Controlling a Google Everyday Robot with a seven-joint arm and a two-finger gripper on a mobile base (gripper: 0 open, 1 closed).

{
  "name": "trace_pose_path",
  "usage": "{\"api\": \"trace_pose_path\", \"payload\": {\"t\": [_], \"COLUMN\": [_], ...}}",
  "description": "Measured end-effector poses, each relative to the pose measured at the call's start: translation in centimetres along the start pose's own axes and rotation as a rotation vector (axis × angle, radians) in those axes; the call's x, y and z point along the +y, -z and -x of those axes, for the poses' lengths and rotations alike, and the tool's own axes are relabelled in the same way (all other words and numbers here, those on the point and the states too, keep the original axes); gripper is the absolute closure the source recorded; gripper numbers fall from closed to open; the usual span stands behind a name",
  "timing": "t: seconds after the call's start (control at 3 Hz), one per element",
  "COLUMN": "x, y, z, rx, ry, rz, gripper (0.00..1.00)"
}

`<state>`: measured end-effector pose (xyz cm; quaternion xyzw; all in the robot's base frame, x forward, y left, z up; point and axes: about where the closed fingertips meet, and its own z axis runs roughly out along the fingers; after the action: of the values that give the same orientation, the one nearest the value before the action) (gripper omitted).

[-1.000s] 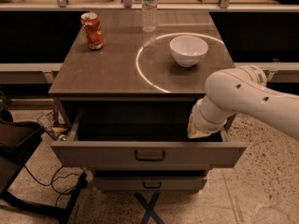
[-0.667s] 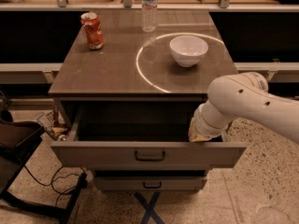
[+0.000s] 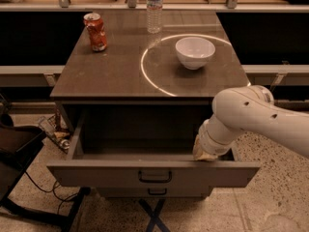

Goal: Open top drawer

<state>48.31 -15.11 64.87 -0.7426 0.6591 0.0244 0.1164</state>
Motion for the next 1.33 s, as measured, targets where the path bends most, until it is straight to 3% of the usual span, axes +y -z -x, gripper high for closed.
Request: {"api": "trace_pose_path", "payload": {"t": [1.0,1.33], "x": [11.5,11.7], "y": [3.5,3.5], "z": [4.9,5.0], "rx": [-0.026,-0.027], "ry": [-0.024,-0.023], "rz": [0.208,0.212], "gripper": [1.00,0.84]}}
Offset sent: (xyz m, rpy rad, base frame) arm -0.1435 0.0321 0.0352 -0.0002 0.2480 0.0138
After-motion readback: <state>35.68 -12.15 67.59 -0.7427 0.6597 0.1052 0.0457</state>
